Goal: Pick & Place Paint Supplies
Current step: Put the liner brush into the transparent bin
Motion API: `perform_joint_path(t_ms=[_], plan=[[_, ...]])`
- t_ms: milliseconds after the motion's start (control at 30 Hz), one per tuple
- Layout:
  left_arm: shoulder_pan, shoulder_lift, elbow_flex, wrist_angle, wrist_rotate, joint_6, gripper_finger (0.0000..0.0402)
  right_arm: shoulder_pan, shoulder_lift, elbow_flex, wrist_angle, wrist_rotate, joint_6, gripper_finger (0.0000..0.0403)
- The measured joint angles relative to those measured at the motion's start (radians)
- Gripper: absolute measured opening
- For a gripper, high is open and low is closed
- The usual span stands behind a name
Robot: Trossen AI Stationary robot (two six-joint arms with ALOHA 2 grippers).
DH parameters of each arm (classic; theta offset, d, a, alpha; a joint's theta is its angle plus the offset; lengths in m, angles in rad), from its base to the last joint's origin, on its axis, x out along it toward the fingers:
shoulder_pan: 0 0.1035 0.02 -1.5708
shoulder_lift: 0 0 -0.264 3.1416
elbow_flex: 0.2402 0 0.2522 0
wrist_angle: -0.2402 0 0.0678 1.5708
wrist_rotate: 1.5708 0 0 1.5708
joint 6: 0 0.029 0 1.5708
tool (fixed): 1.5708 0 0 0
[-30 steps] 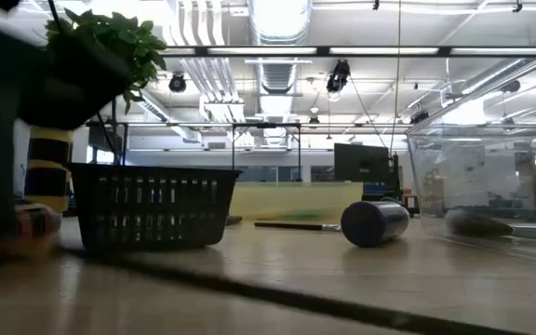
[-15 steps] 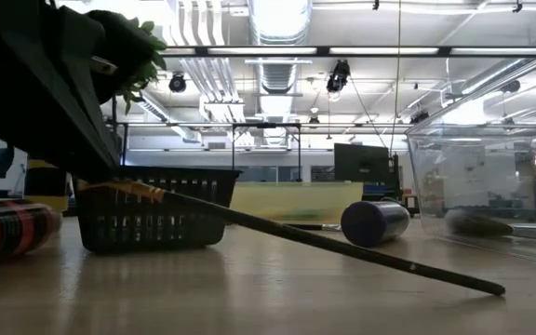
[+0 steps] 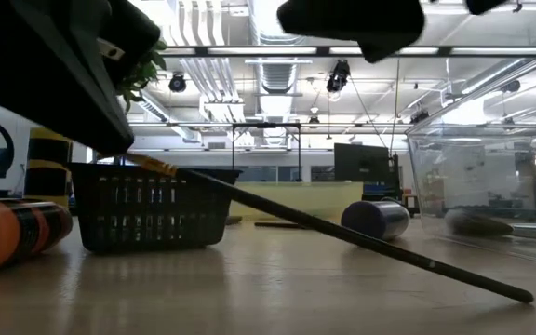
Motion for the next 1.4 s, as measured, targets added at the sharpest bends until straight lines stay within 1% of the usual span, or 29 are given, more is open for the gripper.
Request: perform_joint_path(t_ms=[133,233,300,367,467,600,700,767,967,1233,1300,1333,1400], plan=[[0.000,-0.015,0.000,0.002,-0.028,0.000,0.0000,-0.015,0.043,0.133,-0.175,0.003,0.000,0.0218],[0.000,-0.027,0.000,0.003,-0.045,0.006,0.0000,-0.030,0.078,0.226,-0.294,0.002,0.037,0.0218],[0.000,-0.032,0.000,0.007,-0.048,0.015,0.0000,-0.043,0.099,0.276,-0.381,0.000,0.066,0.0218],[0.000,-0.032,0.000,0.007,-0.048,0.015,0.0000,-0.053,0.113,0.305,-0.417,-0.019,0.088,0.0218],[0.000,-0.032,0.001,0.006,-0.048,0.019,0.0000,-0.073,0.129,0.320,-0.419,-0.072,0.121,0.0218],[0.000,-0.032,0.003,0.011,-0.052,0.027,0.0000,-0.093,0.136,0.320,-0.428,-0.083,0.147,0.0218],[0.000,-0.032,0.003,0.011,-0.053,0.030,0.0000,-0.108,0.137,0.312,-0.425,-0.130,0.172,0.0218],[0.000,-0.032,0.003,0.012,-0.056,0.030,0.0000,-0.113,0.137,0.309,-0.427,-0.144,0.180,0.0218],[0.000,-0.032,0.023,0.012,-0.081,0.049,0.0000,-0.118,0.146,0.309,-0.425,-0.180,0.186,0.0218],[0.000,-0.033,0.051,0.010,-0.082,0.077,0.0000,-0.126,0.171,0.311,-0.427,-0.196,0.206,0.0217],[0.000,-0.033,0.051,0.010,-0.082,0.078,0.0000,-0.129,0.178,0.311,-0.428,-0.202,0.210,0.0202],[0.000,-0.033,0.051,0.010,-0.082,0.078,0.0000,-0.129,0.179,0.311,-0.435,-0.202,0.210,0.0186],[0.000,-0.033,0.051,0.010,-0.082,0.078,0.0000,-0.130,0.180,0.311,-0.450,-0.202,0.210,0.0138]])
